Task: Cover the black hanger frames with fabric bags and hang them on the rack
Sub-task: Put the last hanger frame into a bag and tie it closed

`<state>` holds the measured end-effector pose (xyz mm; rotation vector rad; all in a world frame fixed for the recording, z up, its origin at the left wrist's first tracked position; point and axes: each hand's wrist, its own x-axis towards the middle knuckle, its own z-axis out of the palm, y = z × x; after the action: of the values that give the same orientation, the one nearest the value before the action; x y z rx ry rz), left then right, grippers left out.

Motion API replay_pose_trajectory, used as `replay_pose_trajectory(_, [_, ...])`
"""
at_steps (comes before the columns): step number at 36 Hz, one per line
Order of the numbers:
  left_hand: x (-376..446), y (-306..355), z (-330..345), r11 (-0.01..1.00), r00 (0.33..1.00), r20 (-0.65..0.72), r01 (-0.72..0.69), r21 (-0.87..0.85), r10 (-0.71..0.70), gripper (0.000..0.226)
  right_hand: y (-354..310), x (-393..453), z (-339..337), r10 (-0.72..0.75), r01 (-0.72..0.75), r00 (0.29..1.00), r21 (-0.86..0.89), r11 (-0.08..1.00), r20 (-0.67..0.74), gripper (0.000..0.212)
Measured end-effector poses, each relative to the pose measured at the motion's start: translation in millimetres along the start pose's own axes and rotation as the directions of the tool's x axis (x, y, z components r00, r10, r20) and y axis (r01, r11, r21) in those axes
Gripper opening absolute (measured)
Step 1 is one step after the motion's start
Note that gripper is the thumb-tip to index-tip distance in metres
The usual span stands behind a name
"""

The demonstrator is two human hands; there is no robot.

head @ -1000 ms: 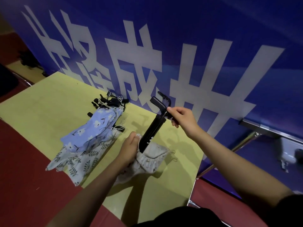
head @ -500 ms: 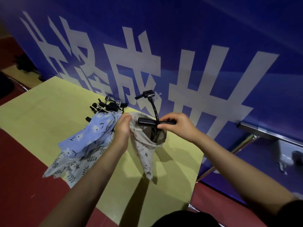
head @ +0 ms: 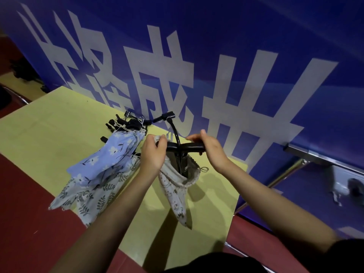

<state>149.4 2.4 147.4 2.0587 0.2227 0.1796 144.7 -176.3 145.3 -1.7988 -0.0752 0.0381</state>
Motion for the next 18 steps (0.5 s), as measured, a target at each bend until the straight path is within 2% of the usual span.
replay_pose_trajectory(2, [3.7, 0.2, -2.7, 0.999, 0.999, -0.024, 0.026, -0.043, -0.027, 0.03, 21.4, 2.0, 2.9, 0.057, -0.065, 0.99, -0.056, 0.996, -0.125, 0.048])
replay_pose_trajectory(3, [5.6, 0.7, -4.4, 0.998, 0.999, -0.034, 0.038, -0.051, -0.04, 0.032, 32.4, 1.6, 3.6, 0.083, -0.097, 0.987, -0.096, 0.991, -0.137, 0.043])
replay_pose_trajectory(5, [8.8, 1.4, -7.9, 0.997, 0.998, -0.04, 0.05, -0.064, -0.053, 0.034, 51.6, -2.1, 3.4, 0.127, -0.138, 0.99, -0.244, 0.96, -0.059, 0.034])
replay_pose_trajectory(8, [12.3, -0.3, -11.3, 0.994, 0.997, -0.03, 0.065, -0.083, -0.068, 0.034, 74.3, -8.1, 7.2, 0.207, -0.157, 0.977, -0.469, 0.869, 0.057, 0.04])
replay_pose_trajectory(10, [13.2, -1.8, -13.2, 0.995, 0.997, -0.035, 0.073, -0.074, -0.075, 0.033, 82.4, -7.7, 11.6, 0.212, -0.18, 0.977, -0.45, 0.874, 0.02, 0.038])
replay_pose_trajectory(15, [14.2, -8.3, -15.8, 0.997, 0.996, -0.065, 0.05, -0.06, -0.054, 0.033, 72.1, 2.6, 16.5, 0.229, -0.243, 0.97, -0.271, 0.931, -0.082, 0.036])
replay_pose_trajectory(18, [16.5, -13.3, -17.8, 0.998, 0.995, -0.09, 0.041, -0.042, -0.044, 0.033, 60.2, 6.8, 15.4, 0.189, -0.215, 0.976, -0.309, 0.926, -0.112, 0.037])
